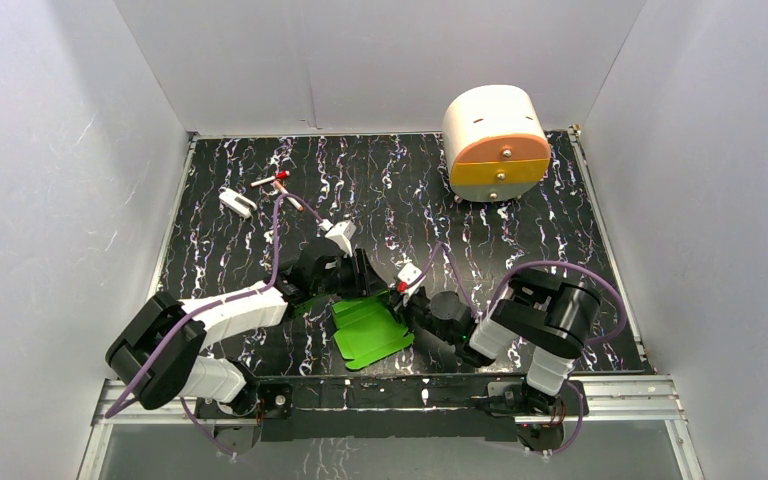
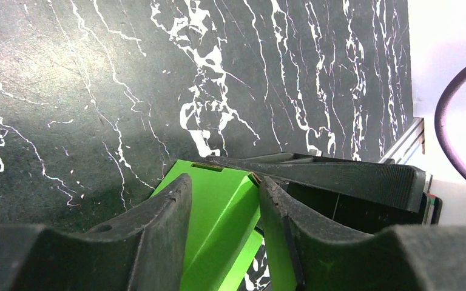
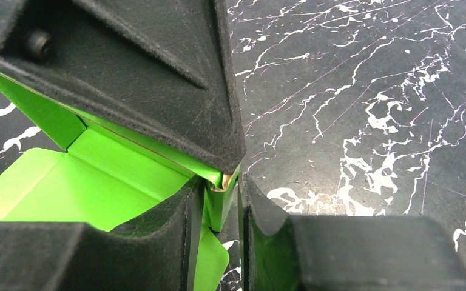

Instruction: Fold the paper box

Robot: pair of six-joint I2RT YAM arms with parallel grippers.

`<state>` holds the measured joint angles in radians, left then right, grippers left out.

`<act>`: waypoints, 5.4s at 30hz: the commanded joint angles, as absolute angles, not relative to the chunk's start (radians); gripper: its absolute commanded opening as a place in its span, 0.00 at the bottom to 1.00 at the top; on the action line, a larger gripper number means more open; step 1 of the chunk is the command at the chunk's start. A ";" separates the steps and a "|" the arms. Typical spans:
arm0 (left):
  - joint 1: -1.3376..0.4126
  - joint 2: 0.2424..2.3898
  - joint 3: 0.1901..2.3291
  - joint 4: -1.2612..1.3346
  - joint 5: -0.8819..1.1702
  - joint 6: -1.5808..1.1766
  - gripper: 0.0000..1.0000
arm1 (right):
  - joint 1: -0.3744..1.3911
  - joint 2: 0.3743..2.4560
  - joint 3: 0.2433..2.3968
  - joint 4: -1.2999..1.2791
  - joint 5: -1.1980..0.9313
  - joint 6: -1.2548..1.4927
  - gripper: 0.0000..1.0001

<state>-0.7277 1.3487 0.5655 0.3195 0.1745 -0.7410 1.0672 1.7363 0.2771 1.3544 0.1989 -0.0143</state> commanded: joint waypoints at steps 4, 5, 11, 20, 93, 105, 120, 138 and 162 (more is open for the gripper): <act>-0.722 1.354 0.531 0.265 0.111 -0.720 0.41 | 1.068 1.699 0.247 1.445 0.219 -0.006 0.35; -0.722 1.353 0.530 0.265 0.110 -0.721 0.40 | 1.068 1.696 0.242 1.452 0.223 -0.006 0.34; -0.722 1.359 0.528 0.280 0.131 -0.730 0.40 | 1.068 1.704 0.259 1.456 0.236 -0.006 0.27; -0.722 1.347 0.502 0.329 0.202 -0.785 0.41 | 1.068 1.778 0.269 1.583 0.315 -0.008 0.19; -0.739 1.348 0.796 -0.137 0.198 -0.582 0.60 | 1.089 0.927 0.497 -0.104 0.526 0.729 0.97; -0.737 1.269 0.698 -0.054 0.107 -0.620 0.36 | 0.965 1.065 0.554 -0.064 0.304 0.757 0.96; -0.726 1.136 0.527 0.102 0.024 -0.736 0.31 | 0.823 1.181 0.568 0.051 0.039 0.813 0.77; -0.724 1.066 0.471 0.139 -0.025 -0.782 0.41 | 0.818 1.272 0.657 0.017 -0.043 0.744 0.12; -0.723 0.789 0.828 -0.565 -0.466 -0.391 0.94 | 0.737 1.721 1.565 -0.838 -0.081 -0.249 0.00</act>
